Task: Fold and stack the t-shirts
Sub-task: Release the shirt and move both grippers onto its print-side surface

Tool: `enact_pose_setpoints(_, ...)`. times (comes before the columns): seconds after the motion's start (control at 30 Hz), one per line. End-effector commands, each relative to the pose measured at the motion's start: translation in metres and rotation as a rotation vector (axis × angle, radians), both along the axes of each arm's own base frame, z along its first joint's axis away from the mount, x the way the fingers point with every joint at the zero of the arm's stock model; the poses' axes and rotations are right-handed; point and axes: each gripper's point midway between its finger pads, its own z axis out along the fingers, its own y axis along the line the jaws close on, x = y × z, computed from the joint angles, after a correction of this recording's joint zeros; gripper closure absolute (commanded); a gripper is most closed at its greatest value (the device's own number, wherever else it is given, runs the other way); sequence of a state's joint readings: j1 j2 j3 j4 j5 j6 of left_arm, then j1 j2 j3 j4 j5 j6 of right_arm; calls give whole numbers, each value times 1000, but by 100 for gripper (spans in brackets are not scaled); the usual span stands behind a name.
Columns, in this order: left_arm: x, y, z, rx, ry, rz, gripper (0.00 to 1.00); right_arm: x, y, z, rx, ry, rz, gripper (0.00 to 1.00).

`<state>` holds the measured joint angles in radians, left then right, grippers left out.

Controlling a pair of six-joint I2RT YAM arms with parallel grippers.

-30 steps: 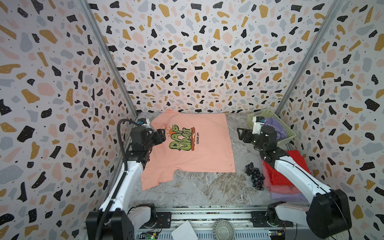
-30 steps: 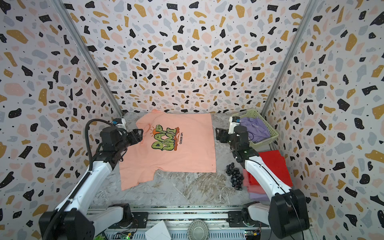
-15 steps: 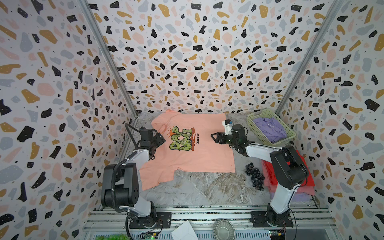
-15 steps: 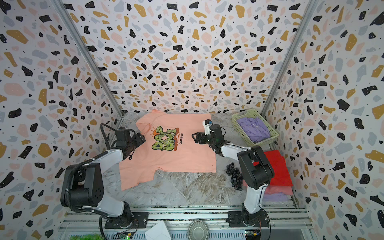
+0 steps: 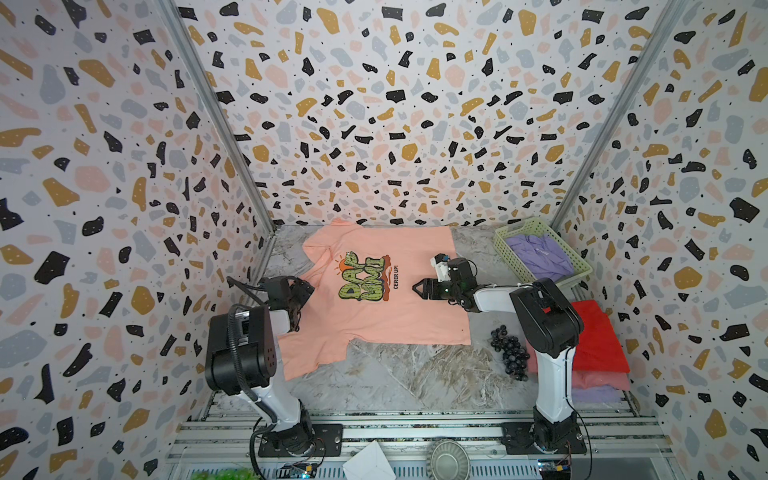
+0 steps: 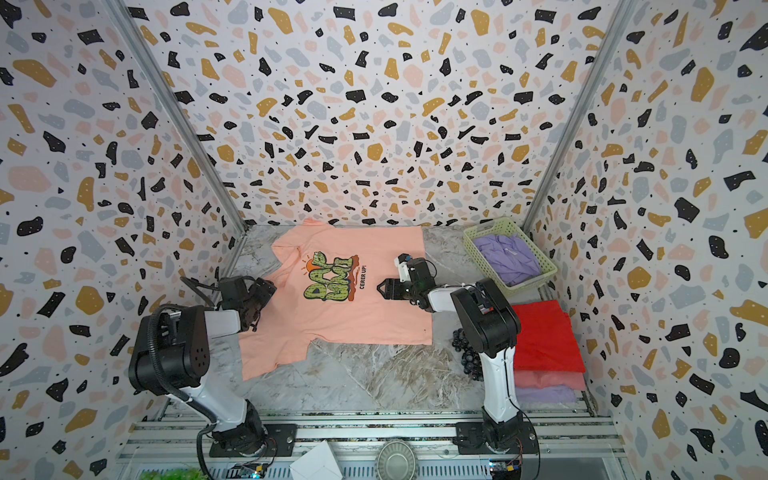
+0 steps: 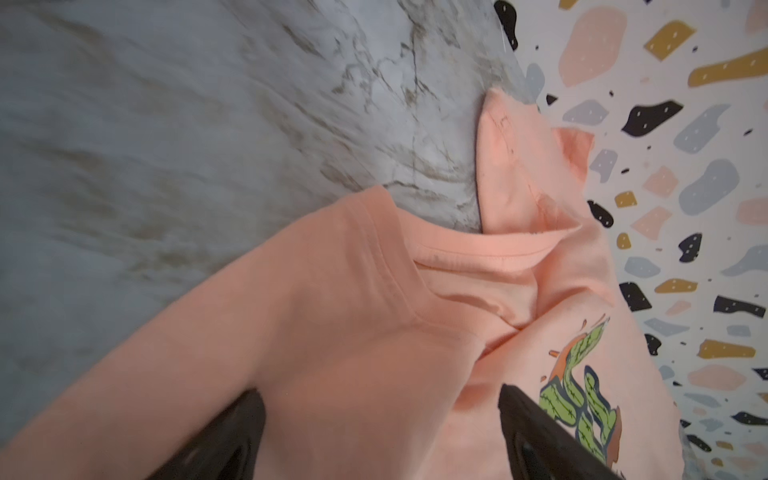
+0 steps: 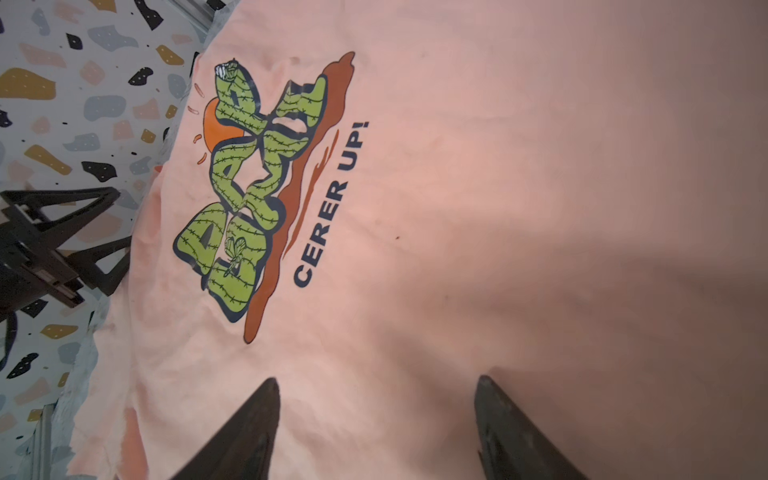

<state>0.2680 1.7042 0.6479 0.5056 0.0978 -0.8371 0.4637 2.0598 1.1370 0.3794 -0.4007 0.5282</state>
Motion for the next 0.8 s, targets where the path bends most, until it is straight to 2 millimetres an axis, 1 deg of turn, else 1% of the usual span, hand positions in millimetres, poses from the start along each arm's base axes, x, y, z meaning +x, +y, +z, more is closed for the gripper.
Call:
enact_pose_setpoints(0.0,-40,15,-31,-61,94,139,10,-9,-54,-44,-117,162,-147,27)
enact_pose_setpoints(0.1,-65,20,-29,-42,110,195,10,-18,-79,-51,-132,190,-192,27)
enact_pose_setpoints(0.17,-76,14,-24,-51,102,186,10,-23,-89,-50,-135,184,-200,27)
enact_pose_setpoints(0.23,-80,3,-12,-70,75,145,11,-25,-92,-47,-132,173,-187,27)
enact_pose_setpoints(0.3,-79,-4,7,-57,40,113,11,-26,-91,-39,-124,156,-171,27)
enact_pose_setpoints(0.37,-70,-12,42,-2,-16,48,11,-24,-84,-24,-101,121,-130,27)
enact_pose_setpoints(0.43,-57,-22,70,49,-51,-29,12,-22,-78,-11,-84,92,-105,27)
enact_pose_setpoints(0.47,-48,-29,82,69,-59,-70,12,-21,-75,-4,-78,75,-95,27)
enact_pose_setpoints(0.53,-29,-44,96,110,-61,-161,12,-18,-68,9,-69,43,-75,27)
enact_pose_setpoints(0.63,-3,-58,95,124,-40,-261,12,-13,-60,25,-52,8,-57,27)
enact_pose_setpoints(0.77,27,-65,96,104,-71,-320,13,-5,-55,40,-23,-13,-53,27)
